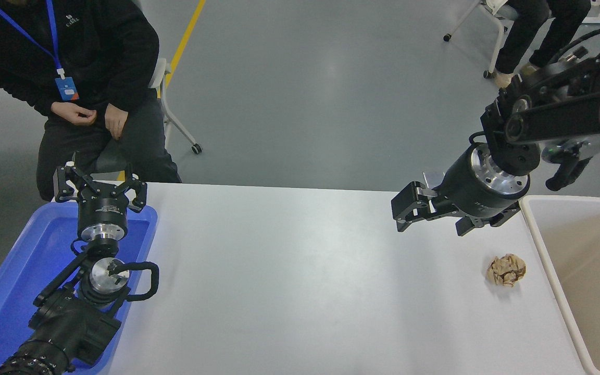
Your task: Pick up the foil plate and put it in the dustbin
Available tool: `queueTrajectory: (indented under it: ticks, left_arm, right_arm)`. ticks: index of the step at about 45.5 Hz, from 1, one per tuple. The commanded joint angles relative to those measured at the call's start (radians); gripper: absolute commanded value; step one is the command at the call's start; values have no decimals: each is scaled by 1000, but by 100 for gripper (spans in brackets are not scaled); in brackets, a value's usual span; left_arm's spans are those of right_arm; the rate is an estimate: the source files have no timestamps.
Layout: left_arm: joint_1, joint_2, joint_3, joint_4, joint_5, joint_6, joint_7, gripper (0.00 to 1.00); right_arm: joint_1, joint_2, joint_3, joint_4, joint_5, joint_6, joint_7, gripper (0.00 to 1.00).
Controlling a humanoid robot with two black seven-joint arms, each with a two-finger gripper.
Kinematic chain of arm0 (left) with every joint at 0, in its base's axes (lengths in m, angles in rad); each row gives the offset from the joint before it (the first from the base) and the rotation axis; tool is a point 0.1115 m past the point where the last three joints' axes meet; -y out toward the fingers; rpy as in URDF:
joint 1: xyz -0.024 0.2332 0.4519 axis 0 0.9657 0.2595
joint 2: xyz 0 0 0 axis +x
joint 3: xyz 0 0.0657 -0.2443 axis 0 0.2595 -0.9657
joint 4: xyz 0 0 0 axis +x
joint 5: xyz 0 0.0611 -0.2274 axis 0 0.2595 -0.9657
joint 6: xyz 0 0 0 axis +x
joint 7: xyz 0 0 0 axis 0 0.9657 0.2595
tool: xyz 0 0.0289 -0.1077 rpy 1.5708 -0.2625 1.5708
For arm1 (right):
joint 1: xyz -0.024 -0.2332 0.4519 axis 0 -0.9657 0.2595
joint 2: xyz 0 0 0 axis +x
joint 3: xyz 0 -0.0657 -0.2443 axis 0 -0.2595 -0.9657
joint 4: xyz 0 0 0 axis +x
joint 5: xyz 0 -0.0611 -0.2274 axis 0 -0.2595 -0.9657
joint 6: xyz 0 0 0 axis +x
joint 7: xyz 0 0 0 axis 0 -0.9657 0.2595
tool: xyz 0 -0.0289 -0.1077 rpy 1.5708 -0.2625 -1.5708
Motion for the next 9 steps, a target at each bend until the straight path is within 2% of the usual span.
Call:
queueTrajectory:
  ticks: [1,9]
  left_arm:
    - [0,0,1,0,1,0,0,99]
    - [0,0,0,0,0,0,0,99]
  right_arm:
    - [18,-3,-5,2,-17,26,2,100]
    - [18,-2,-5,0,-20,26,7,100]
